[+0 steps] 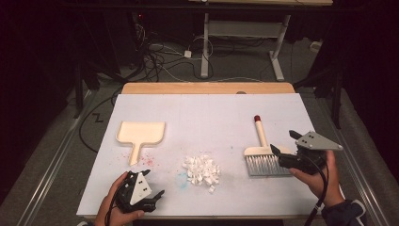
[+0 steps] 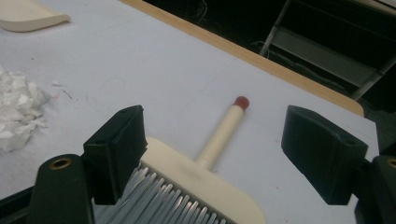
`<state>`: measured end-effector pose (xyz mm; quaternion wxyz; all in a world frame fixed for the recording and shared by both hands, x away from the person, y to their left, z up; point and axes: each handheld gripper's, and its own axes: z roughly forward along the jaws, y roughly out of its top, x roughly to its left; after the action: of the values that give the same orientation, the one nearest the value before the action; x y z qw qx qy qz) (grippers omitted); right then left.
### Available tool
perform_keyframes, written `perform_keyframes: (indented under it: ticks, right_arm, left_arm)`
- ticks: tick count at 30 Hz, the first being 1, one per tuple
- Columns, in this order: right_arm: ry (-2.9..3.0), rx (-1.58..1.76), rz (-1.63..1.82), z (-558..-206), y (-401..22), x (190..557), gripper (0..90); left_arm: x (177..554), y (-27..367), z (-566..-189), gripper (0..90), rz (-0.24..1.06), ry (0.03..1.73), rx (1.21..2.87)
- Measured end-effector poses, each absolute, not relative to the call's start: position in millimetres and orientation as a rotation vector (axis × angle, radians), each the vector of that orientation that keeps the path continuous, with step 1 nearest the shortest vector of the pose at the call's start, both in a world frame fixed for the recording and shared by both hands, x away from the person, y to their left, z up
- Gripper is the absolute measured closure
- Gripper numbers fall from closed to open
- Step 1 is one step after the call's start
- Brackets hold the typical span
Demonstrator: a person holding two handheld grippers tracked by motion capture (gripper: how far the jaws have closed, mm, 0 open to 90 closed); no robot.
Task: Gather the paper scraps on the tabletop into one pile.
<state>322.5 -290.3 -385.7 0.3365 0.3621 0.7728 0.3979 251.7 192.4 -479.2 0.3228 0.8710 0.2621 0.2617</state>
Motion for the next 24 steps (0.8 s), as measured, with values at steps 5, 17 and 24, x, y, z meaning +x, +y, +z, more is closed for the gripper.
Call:
perform_keyframes:
  ticks: [5,17,24]
  right_arm:
    - [1.974,0.933,1.06,-396.6,-296.5,307.3,22.3]
    - [1.961,0.939,1.025,-432.7,-296.8,277.3,21.0]
    - [1.968,0.886,1.026,-430.6,-283.6,267.1,20.4]
  left_arm:
    - [251.9,192.6,-478.4,18.8,0.701,0.697,2.276]
    - [251.7,195.5,-475.2,16.1,0.727,0.737,2.231]
    - [248.4,196.8,-474.9,16.1,0.724,0.733,2.221]
